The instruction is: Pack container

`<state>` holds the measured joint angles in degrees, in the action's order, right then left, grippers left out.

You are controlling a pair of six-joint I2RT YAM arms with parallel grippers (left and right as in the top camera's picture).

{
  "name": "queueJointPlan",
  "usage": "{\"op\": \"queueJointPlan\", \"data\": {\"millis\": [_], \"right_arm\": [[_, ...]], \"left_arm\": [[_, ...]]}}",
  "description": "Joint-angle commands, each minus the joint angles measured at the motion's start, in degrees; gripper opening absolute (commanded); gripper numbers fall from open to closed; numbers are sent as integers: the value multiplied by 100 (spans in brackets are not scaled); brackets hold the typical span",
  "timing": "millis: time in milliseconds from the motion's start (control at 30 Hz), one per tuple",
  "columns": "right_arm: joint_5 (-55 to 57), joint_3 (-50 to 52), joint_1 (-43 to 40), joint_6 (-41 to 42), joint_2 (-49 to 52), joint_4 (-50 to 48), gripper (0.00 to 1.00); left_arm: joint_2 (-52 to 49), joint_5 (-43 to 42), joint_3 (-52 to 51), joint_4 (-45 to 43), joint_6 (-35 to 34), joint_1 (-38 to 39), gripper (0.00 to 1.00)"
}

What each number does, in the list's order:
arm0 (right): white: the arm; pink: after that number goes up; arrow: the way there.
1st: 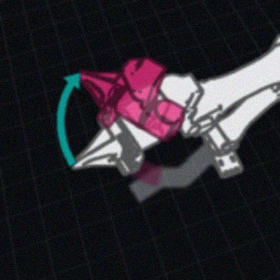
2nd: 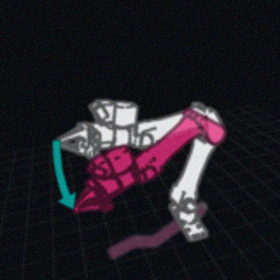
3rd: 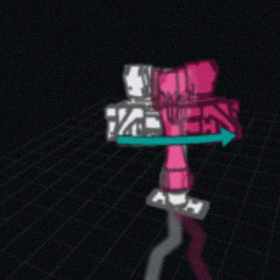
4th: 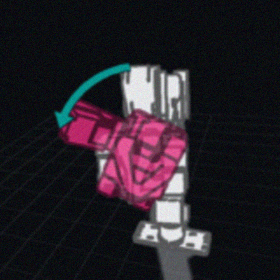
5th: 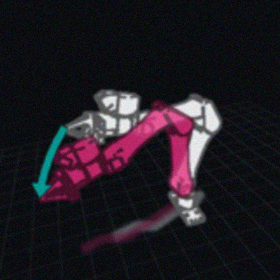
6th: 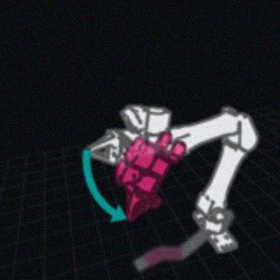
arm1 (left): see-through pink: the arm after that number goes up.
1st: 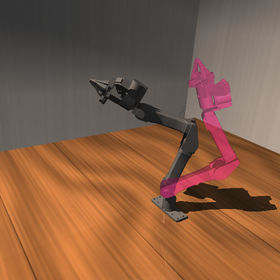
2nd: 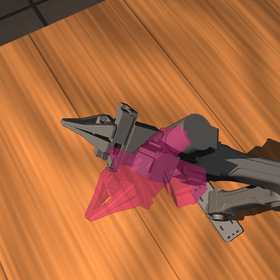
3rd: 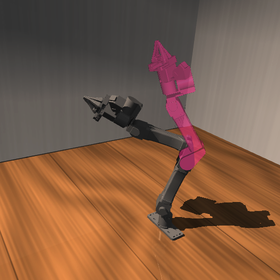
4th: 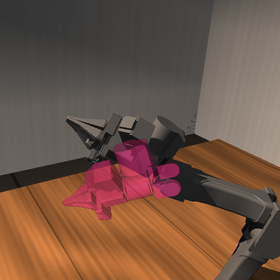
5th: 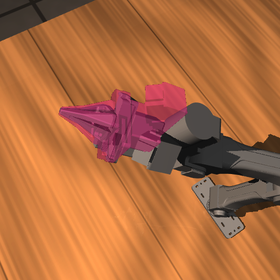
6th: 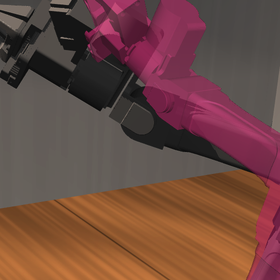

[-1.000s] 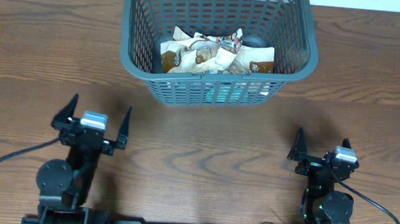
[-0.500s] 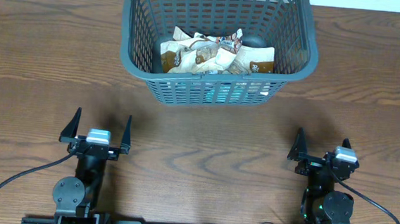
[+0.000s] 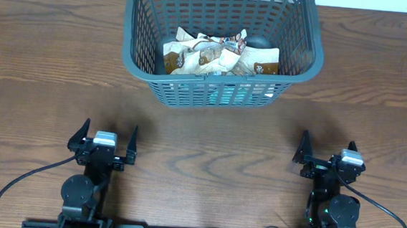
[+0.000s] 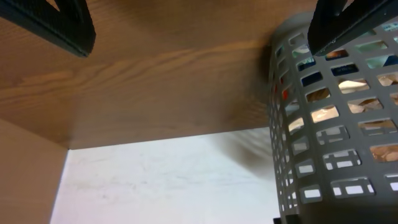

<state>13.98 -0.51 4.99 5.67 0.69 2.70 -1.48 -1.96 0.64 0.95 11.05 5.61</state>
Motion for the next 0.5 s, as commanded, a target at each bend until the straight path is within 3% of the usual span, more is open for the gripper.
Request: {"op": "queueJointPlan", "data": {"millis": [0, 467], "right_arm": [[70, 20, 24, 70, -42, 9, 99], [70, 20, 24, 70, -42, 9, 99]], "left_arm": [[136, 120, -42, 315, -516, 59, 99], [136, 155, -42, 317, -1982, 59, 99]]}}
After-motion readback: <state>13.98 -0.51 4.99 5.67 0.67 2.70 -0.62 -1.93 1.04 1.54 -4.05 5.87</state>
